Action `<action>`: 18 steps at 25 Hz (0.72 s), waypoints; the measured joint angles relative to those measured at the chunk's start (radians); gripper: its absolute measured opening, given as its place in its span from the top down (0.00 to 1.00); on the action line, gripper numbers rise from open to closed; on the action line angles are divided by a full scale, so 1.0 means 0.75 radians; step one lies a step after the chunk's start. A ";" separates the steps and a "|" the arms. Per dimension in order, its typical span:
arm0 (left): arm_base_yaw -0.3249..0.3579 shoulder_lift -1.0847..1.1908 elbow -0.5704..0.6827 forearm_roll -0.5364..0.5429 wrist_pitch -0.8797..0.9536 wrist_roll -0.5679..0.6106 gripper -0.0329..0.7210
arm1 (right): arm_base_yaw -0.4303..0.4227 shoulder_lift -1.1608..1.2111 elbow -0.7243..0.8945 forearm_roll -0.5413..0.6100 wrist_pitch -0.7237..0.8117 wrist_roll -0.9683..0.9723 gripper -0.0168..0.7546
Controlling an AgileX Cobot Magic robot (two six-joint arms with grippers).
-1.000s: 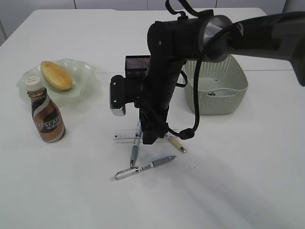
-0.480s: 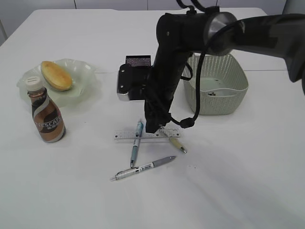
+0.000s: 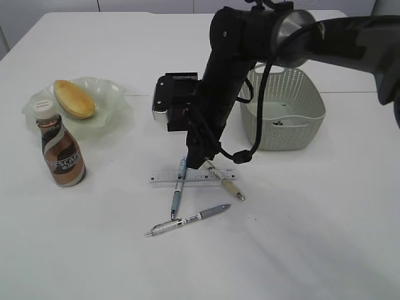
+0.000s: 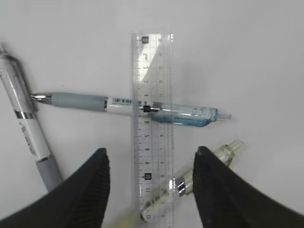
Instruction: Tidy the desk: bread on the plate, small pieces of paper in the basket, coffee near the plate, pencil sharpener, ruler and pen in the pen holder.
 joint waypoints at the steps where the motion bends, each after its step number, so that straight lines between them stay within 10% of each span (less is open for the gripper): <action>1: 0.000 0.000 0.000 0.000 0.000 0.000 0.40 | 0.000 0.012 -0.008 0.000 0.001 0.000 0.45; 18: 0.000 0.000 0.000 0.000 0.000 0.000 0.40 | 0.000 0.089 -0.042 0.049 -0.029 -0.047 0.45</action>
